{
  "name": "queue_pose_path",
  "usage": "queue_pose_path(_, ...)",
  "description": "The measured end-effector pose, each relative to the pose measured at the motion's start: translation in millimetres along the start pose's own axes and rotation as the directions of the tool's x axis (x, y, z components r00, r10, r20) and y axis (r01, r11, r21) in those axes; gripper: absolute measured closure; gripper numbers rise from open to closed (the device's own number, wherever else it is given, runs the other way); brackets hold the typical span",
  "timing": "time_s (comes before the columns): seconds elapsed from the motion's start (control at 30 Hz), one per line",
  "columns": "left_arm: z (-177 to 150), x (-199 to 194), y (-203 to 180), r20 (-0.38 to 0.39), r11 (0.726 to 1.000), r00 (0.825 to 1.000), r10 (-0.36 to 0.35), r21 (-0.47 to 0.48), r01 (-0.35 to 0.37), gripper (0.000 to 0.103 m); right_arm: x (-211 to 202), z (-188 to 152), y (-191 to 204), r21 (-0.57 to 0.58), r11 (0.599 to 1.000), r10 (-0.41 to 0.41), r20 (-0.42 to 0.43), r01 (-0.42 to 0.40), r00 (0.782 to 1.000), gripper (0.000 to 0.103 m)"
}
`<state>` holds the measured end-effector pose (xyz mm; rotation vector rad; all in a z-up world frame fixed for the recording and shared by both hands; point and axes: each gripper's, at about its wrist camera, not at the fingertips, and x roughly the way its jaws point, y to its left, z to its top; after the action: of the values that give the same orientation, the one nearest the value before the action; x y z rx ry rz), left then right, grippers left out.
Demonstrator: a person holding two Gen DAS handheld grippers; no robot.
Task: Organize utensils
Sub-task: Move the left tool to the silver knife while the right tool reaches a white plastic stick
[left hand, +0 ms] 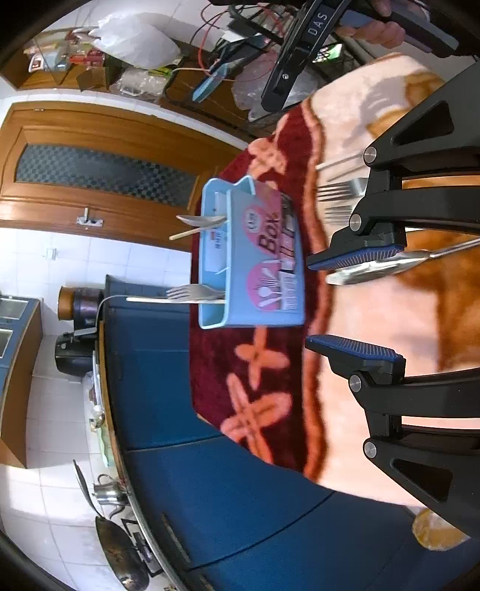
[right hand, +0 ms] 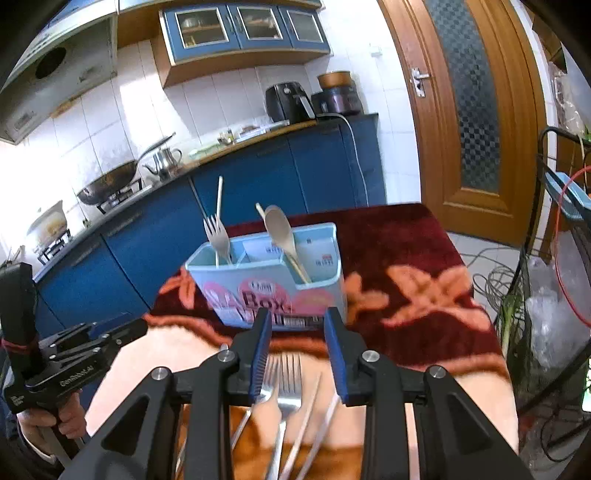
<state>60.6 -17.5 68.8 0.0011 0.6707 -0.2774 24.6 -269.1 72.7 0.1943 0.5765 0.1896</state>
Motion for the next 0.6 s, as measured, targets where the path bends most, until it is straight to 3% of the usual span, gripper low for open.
queue_pose_path(0.6,-48.3,16.0,1.4,-0.152,0.997,0.988,-0.039,-0.065,0.03,0.065,19.0,-54.5,-13.9,0.055,0.997,-0.051,-0.186,0.062,0.981,0.07)
